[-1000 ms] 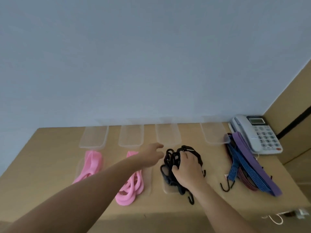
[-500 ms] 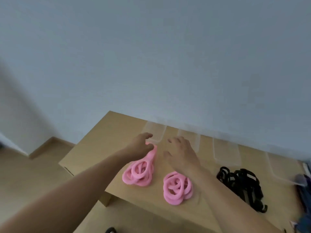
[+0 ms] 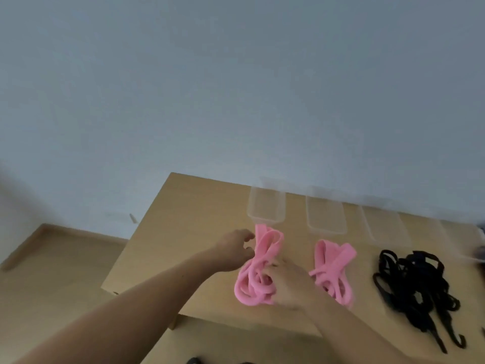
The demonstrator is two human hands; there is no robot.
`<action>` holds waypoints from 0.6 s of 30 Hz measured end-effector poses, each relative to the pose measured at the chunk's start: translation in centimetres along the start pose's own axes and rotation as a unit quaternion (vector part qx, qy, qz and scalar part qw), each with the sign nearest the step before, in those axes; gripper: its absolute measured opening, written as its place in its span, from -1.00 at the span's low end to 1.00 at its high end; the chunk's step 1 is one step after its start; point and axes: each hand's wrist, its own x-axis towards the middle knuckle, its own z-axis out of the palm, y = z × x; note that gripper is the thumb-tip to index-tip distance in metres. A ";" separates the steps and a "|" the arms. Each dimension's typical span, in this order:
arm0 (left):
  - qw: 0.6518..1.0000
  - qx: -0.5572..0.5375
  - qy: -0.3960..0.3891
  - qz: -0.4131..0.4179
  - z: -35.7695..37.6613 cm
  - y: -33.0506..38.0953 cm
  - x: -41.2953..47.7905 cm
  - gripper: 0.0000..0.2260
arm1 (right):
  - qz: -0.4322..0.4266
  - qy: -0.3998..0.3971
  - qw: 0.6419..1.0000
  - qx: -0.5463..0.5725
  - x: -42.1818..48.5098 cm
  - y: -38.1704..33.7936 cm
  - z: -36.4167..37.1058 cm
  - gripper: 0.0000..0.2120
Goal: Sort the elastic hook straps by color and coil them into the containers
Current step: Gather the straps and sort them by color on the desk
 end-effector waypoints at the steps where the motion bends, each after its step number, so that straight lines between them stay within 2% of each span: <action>1: 1.000 0.004 -0.014 0.010 -0.1 -0.3 0.3 -0.56 | 0.008 0.013 1.000 -0.010 -0.1 0.0 0.4 -0.76; 4: 0.998 0.006 -0.047 0.038 -0.3 -0.7 1.1 -0.57 | 0.045 0.045 0.998 -0.021 -0.2 -0.1 0.8 -0.73; 10: 0.994 0.009 -0.065 0.083 -0.9 -0.1 2.1 -0.60 | 0.076 0.115 0.986 0.090 -0.7 -0.2 -1.0 -0.77; 13: 0.992 -0.024 -0.077 0.095 -1.7 0.7 2.0 -0.67 | 0.108 0.167 0.969 0.143 -0.4 -0.1 -2.7 -0.79; 18: 0.987 -0.113 -0.062 0.094 -4.4 2.4 1.3 -0.73 | 0.127 0.277 0.920 0.246 0.1 0.5 -6.1 -0.83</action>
